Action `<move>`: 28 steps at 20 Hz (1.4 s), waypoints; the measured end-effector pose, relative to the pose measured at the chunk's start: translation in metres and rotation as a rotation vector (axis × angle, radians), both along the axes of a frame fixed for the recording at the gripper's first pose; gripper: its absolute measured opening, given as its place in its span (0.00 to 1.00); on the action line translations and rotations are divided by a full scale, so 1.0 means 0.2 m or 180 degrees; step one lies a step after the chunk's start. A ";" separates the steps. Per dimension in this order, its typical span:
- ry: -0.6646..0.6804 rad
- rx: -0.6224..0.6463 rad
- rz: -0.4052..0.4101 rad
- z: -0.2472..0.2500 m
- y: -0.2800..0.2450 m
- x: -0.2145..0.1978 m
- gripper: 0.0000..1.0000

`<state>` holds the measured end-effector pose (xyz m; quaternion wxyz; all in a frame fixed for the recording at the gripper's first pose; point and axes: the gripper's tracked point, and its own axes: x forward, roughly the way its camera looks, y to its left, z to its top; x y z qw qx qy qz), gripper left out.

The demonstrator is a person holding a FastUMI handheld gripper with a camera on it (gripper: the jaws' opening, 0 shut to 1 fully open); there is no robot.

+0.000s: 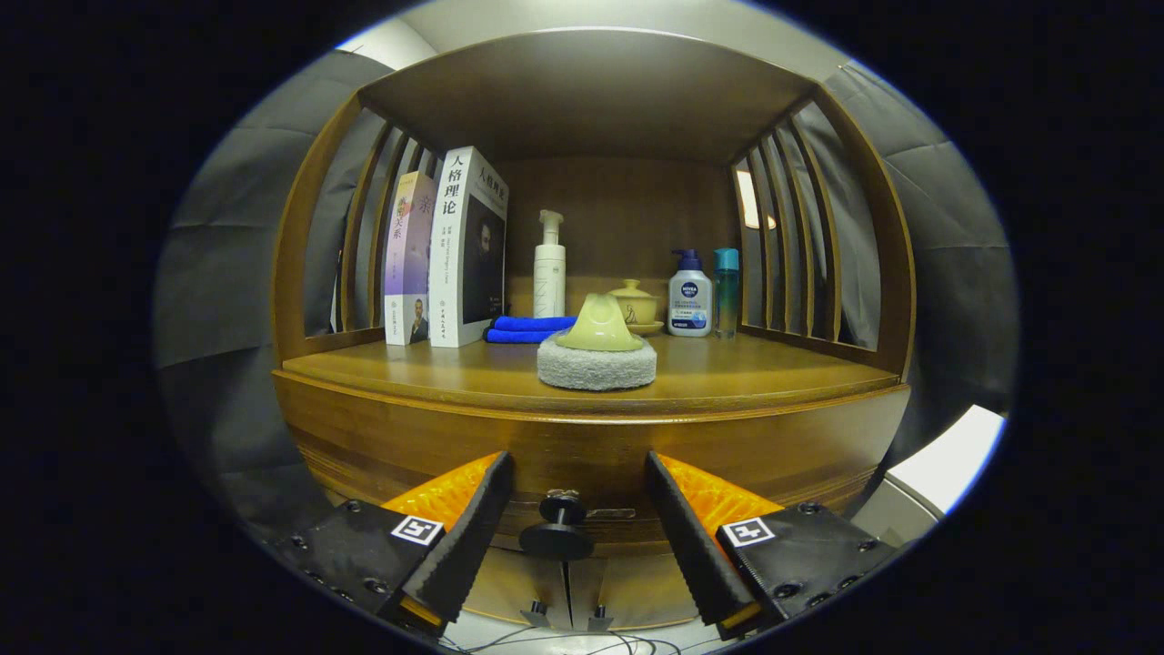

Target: Pull open the drawer, take out the items inside it, and place them on the countertop above the cabinet.

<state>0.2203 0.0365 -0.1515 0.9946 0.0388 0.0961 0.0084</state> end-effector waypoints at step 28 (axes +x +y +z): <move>-0.0438 0.0221 0.0131 0.73 -0.01 -0.94 0.98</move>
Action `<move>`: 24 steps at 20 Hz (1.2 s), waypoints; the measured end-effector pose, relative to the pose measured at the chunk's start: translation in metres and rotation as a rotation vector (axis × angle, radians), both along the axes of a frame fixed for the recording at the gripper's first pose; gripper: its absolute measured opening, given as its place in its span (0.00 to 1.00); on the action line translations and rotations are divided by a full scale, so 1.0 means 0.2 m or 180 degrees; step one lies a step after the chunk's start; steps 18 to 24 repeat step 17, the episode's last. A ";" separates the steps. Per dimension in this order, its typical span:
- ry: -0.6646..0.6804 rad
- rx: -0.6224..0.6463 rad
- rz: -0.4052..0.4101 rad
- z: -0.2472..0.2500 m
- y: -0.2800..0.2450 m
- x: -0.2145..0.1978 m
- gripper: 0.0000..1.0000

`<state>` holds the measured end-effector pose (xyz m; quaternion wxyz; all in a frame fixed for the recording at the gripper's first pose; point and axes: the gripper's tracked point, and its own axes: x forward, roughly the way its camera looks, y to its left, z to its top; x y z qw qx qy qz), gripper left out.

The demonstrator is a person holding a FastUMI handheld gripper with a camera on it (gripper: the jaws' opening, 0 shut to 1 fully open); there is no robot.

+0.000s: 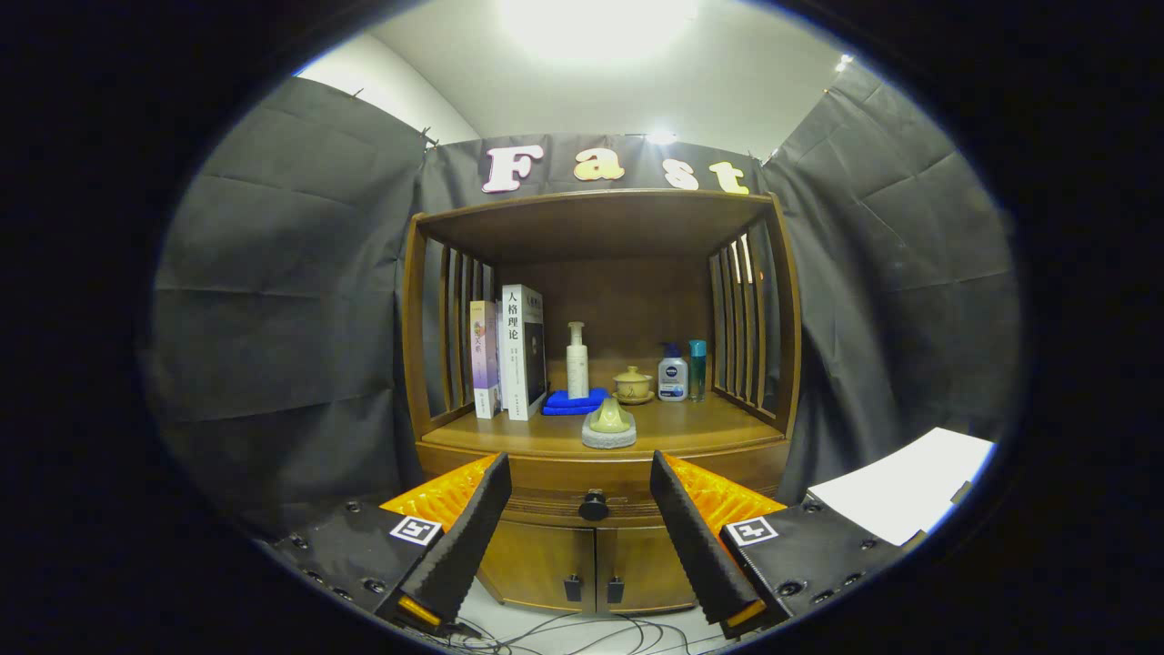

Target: Pull open the drawer, take out the items inside it, and place them on the countertop above the cabinet.

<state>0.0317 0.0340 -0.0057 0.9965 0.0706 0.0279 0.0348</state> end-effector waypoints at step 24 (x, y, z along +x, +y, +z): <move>-0.0140 -0.0035 -0.0005 0.10 0.00 -0.02 0.98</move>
